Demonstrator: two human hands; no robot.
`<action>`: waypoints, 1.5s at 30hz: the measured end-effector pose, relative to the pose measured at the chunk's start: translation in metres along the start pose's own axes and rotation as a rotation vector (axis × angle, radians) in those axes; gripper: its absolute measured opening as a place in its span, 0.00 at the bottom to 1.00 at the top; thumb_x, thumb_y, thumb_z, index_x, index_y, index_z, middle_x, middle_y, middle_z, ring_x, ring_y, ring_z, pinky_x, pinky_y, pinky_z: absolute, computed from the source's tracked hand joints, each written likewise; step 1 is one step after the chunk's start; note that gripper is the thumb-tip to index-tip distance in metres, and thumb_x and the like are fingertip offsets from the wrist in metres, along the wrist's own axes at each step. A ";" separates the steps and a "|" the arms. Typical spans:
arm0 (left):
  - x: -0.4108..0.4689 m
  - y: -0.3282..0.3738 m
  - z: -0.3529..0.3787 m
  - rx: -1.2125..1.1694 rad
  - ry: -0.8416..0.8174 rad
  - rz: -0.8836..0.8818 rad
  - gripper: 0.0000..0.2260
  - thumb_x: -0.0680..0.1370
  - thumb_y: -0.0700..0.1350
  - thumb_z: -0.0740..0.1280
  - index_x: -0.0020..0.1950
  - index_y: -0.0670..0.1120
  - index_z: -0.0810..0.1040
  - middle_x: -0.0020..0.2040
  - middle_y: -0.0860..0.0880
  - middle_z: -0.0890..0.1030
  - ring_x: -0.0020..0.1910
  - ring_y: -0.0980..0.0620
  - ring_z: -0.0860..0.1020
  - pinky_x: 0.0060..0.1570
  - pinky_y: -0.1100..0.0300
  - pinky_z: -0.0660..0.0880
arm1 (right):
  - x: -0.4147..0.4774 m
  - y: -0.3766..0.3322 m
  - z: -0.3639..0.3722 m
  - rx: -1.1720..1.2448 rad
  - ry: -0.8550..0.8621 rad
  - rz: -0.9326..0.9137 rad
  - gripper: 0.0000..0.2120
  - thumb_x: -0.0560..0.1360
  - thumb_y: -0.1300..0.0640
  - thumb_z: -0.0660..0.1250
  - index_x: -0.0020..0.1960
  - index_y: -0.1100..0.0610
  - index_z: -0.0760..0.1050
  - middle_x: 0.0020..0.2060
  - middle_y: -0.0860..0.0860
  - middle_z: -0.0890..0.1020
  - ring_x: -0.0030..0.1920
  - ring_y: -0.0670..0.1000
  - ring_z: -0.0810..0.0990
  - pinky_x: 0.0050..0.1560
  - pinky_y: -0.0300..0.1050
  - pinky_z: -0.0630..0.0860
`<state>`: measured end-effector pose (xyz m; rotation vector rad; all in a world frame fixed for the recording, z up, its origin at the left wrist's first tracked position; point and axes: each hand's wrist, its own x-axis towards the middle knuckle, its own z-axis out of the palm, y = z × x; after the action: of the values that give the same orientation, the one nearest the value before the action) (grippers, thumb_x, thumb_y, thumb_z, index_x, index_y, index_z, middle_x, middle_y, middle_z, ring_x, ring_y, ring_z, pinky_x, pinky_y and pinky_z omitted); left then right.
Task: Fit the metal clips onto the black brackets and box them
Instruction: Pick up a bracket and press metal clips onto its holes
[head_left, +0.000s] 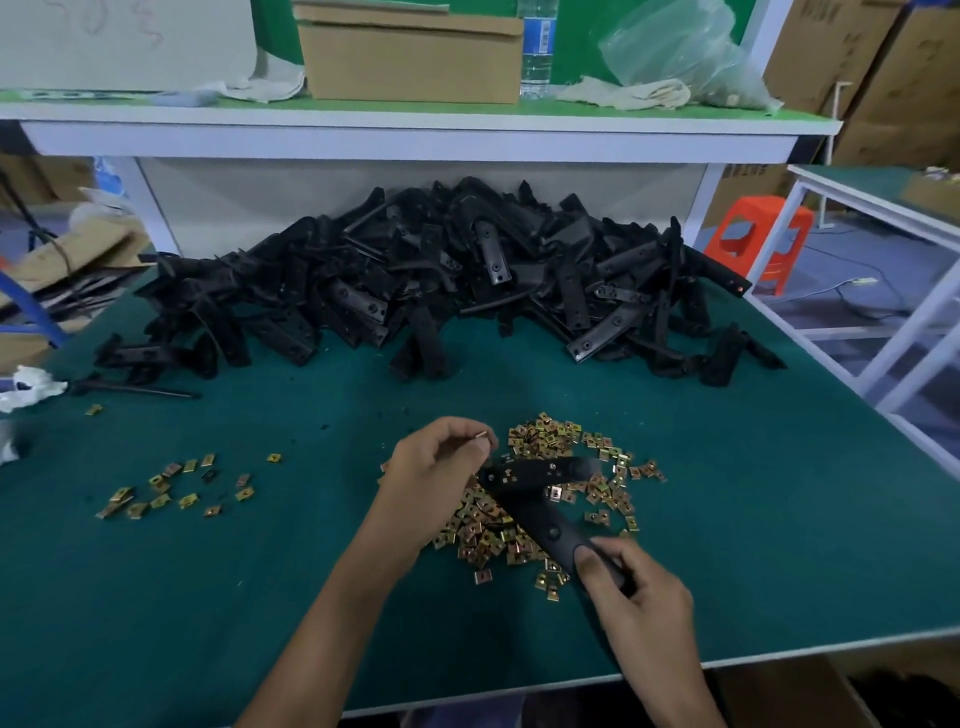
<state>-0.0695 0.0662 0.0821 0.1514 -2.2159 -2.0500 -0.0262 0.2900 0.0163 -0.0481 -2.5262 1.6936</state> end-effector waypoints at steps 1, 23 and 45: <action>0.000 0.000 -0.001 -0.016 0.005 0.004 0.07 0.82 0.42 0.67 0.51 0.53 0.83 0.46 0.53 0.86 0.47 0.57 0.82 0.45 0.66 0.77 | 0.000 0.001 0.000 -0.003 0.000 -0.003 0.06 0.75 0.53 0.74 0.42 0.42 0.83 0.34 0.44 0.84 0.36 0.44 0.80 0.33 0.36 0.72; -0.001 0.009 -0.015 0.084 -0.052 0.066 0.10 0.79 0.43 0.71 0.50 0.59 0.84 0.48 0.54 0.86 0.49 0.56 0.84 0.51 0.62 0.80 | 0.002 0.007 0.003 0.002 0.007 -0.073 0.03 0.74 0.47 0.71 0.45 0.39 0.81 0.35 0.44 0.83 0.36 0.46 0.80 0.35 0.42 0.73; -0.002 0.022 -0.016 0.277 -0.277 0.033 0.10 0.79 0.42 0.71 0.52 0.58 0.84 0.46 0.53 0.85 0.43 0.61 0.81 0.44 0.71 0.73 | 0.003 0.004 0.001 0.013 -0.010 -0.046 0.04 0.75 0.48 0.74 0.41 0.42 0.82 0.33 0.44 0.82 0.32 0.42 0.77 0.33 0.37 0.70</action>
<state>-0.0654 0.0525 0.1055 -0.1549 -2.6404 -1.8333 -0.0297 0.2906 0.0127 0.0194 -2.5029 1.6969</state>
